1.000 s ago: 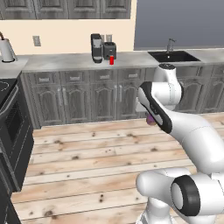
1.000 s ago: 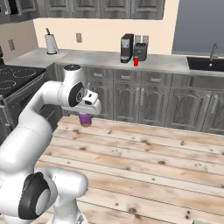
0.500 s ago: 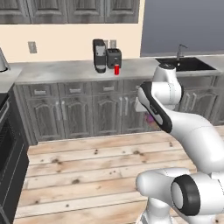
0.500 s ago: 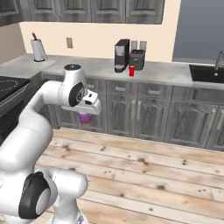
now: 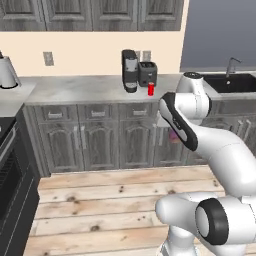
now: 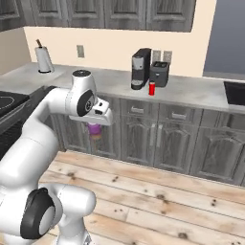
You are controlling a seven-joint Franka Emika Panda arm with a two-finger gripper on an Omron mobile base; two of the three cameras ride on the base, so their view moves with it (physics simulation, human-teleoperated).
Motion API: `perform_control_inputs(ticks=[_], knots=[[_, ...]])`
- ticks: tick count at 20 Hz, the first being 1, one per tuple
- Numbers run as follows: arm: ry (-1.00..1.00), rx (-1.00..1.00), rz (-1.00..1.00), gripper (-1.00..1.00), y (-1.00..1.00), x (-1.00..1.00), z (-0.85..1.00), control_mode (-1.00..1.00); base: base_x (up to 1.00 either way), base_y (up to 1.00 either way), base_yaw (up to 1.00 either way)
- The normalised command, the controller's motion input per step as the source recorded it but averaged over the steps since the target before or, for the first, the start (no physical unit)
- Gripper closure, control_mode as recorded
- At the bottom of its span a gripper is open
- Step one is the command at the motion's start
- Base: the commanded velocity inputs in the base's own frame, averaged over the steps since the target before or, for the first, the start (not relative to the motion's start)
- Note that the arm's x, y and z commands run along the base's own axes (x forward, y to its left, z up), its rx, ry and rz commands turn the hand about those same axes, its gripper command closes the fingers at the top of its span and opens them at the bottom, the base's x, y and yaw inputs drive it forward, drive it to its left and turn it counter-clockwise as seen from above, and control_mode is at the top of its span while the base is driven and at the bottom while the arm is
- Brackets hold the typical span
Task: Four empty soda cans are scattered around the kitchen. Gather all the cans and cluster them next to the stove for recycling.
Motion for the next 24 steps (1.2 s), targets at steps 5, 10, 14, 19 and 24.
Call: perform_control_inputs(ticks=[5, 10, 14, 19, 24], knots=[[0.00, 0.00, 0.00, 1.00, 0.00, 0.00, 0.00, 1.00, 0.41, 0.13, 0.33], [0.00, 0.00, 0.00, 1.00, 0.00, 0.00, 0.00, 1.00, 0.08, 0.35, 0.30], [0.00, 0.00, 0.00, 1.00, 0.00, 0.00, 0.00, 1.00, 0.01, 0.43, 0.32], [0.00, 0.00, 0.00, 1.00, 0.00, 0.00, 0.00, 1.00, 0.02, 0.36, 0.37], [0.00, 0.00, 0.00, 1.00, 0.00, 0.00, 0.00, 1.00, 0.00, 0.32, 0.41]])
